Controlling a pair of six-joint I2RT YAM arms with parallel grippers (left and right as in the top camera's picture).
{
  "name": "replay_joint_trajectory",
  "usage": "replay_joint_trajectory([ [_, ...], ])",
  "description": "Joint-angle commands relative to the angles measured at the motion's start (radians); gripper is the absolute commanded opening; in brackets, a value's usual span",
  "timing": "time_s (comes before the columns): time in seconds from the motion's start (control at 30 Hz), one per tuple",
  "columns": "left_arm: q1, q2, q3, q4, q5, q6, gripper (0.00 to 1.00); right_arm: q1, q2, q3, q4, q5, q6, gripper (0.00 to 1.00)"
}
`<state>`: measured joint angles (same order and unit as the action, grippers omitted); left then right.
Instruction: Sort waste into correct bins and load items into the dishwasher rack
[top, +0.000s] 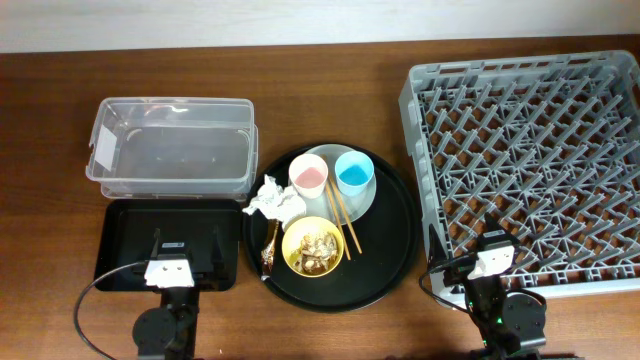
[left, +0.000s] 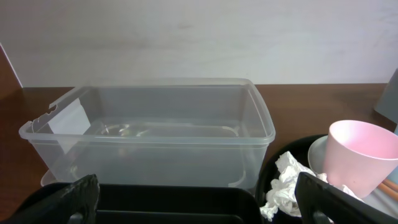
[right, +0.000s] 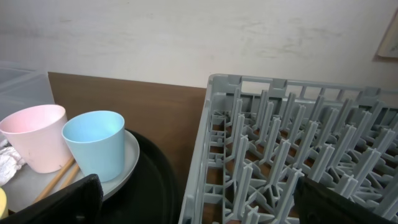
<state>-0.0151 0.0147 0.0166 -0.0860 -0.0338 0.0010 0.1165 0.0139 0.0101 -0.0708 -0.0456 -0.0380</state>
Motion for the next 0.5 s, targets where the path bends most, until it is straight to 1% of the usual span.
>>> replay_joint_trajectory([
  [0.0,0.005,-0.003,-0.007,0.002,0.012,0.019,0.99,-0.006,-0.005,-0.005,-0.005,-0.002,-0.003,0.99],
  [0.37,0.005,-0.003,-0.007,0.003,0.004,0.019,0.99,-0.006,-0.005,-0.005,-0.005,-0.002,-0.003,0.99],
  [0.47,0.005,-0.003,-0.008,0.043,0.016,0.018,0.99,-0.006,-0.005,-0.005,-0.005,-0.002,-0.003,0.99],
])
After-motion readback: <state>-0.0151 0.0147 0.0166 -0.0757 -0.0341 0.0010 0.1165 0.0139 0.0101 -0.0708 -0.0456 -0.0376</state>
